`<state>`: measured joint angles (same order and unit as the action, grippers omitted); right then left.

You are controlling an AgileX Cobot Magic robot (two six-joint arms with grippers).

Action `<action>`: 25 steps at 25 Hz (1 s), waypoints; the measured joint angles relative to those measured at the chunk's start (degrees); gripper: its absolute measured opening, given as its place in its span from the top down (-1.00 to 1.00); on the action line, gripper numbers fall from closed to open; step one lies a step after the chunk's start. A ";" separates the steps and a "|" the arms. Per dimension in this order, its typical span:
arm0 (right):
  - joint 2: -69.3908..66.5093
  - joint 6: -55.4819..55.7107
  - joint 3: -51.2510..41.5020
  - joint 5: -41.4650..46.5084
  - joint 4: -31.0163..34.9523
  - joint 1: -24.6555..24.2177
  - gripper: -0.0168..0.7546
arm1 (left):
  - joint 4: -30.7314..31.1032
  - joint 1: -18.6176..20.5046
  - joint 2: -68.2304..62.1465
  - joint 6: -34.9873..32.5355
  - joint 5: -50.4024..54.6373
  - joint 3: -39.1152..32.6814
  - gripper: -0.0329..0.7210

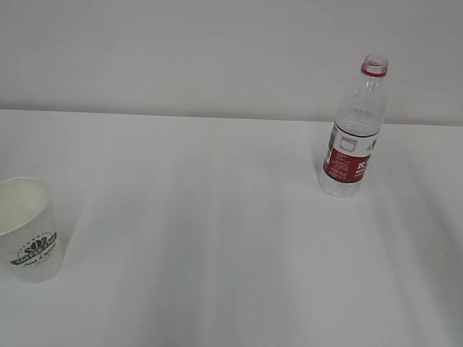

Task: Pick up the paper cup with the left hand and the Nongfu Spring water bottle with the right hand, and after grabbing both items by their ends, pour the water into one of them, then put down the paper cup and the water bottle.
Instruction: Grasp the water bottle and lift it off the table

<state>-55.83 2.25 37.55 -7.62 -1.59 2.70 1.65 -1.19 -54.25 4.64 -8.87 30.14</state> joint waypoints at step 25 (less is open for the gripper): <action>-5.34 4.92 -16.15 -22.24 -6.41 5.81 -0.48 | 0.12 0.00 -3.83 1.25 -21.59 -15.00 -0.28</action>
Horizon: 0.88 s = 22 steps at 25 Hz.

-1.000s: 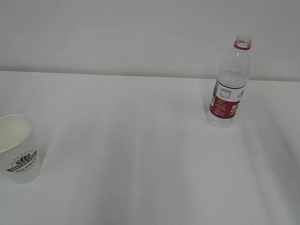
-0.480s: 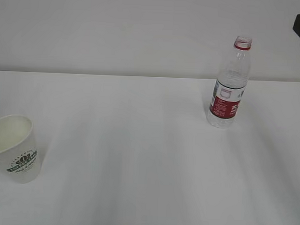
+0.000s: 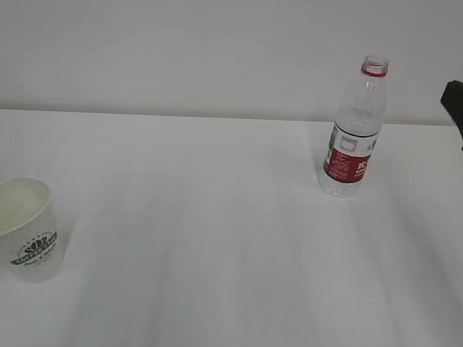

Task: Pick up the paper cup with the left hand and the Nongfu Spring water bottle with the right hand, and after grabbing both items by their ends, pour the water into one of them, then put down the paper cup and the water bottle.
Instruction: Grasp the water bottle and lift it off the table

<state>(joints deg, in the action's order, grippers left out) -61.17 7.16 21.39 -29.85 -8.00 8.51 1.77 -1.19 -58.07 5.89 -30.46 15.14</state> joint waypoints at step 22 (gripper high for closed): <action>-20.68 2.64 -9.66 -24.74 -4.55 0.00 -0.48 | 6.26 0.00 0.00 7.31 -14.06 -15.01 -0.28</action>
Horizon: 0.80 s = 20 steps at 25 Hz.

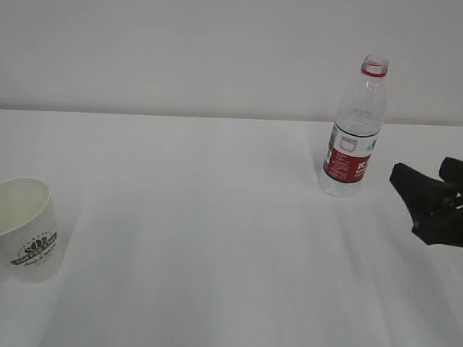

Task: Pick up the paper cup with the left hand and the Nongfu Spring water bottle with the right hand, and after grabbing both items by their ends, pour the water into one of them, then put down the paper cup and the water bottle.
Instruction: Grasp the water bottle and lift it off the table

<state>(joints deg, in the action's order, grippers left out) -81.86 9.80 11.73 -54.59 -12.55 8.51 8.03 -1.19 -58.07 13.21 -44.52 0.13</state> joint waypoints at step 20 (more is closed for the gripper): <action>-23.42 -2.81 1.67 -10.65 2.44 0.00 -0.48 | 12.09 0.00 -7.48 1.87 -3.04 -0.39 -0.28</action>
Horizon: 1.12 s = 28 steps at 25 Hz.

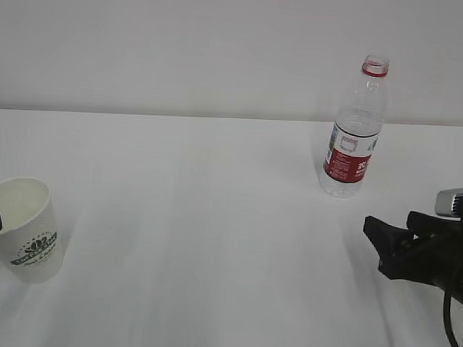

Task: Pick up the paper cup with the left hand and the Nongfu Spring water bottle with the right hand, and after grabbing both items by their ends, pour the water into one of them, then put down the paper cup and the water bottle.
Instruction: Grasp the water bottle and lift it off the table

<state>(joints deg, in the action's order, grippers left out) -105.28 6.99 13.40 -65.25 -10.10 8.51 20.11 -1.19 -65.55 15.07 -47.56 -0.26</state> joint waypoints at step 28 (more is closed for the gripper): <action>-16.02 -0.12 20.09 -0.39 1.51 0.00 -0.68 | 0.92 0.00 -0.48 0.03 -0.64 0.00 -0.28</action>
<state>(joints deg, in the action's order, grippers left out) -121.30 6.86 33.49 -65.64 -8.59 8.51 21.04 -1.19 -66.04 15.10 -48.21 -0.26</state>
